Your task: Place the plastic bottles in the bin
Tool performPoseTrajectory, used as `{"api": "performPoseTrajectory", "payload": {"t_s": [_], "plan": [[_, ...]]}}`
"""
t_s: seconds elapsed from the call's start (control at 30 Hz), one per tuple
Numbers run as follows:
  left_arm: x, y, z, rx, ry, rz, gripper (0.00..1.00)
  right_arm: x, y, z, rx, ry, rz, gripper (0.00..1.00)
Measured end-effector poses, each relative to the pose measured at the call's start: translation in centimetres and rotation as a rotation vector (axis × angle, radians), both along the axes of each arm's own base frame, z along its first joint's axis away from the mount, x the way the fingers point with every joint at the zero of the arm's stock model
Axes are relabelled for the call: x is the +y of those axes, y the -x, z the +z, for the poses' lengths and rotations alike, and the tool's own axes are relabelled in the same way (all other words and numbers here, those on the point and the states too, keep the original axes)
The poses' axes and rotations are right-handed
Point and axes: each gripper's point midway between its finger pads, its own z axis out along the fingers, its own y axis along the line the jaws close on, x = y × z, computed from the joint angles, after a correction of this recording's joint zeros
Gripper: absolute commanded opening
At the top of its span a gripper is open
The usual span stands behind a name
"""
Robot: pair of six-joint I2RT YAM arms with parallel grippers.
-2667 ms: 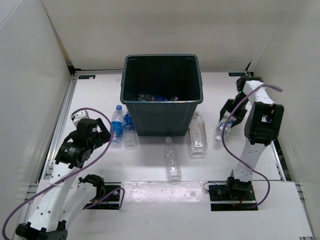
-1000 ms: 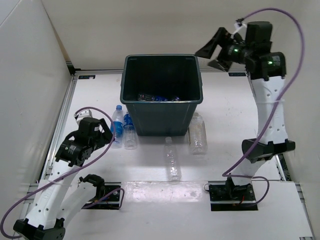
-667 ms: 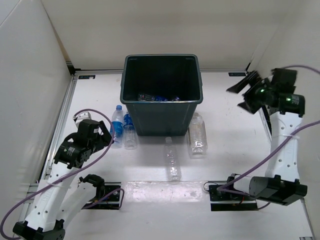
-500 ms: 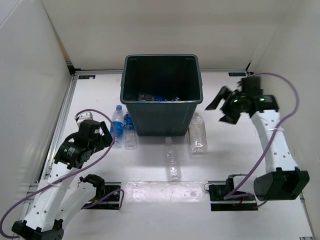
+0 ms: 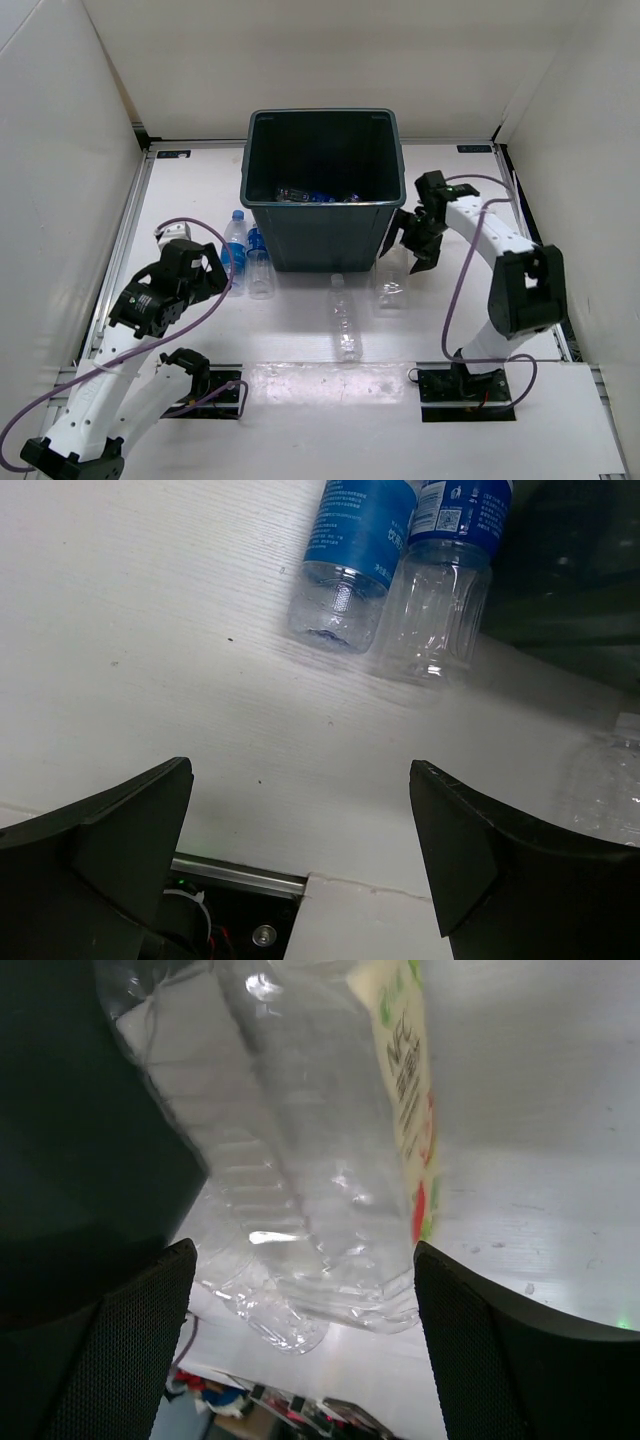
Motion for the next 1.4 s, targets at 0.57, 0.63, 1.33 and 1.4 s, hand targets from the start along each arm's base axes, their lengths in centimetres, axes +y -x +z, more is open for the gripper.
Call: {"api": "performPoseTrajectory", "payload": {"t_s": [0.57,0.63,1.33,1.4], "plan": [[0.0,-0.1,0.2,-0.012,0.000,-0.005,1.00,-0.9,0.2,-3.7,0.158,0.089,-0.019,0.77],[0.0,-0.1,0.2,-0.012,0.000,-0.005,1.00,-1.1,0.3,-3.7,0.166,0.090,-0.030,0.71],[-0.2,-0.4,-0.2,-0.009,-0.001,-0.004,1.00,-2.9,1.7,-5.0,0.251,0.266,0.024,0.89],[-0.1,-0.4,-0.2,-0.009,-0.002,-0.004,1.00,-2.9,1.8,-5.1,0.267,0.295,0.041,0.89]]}}
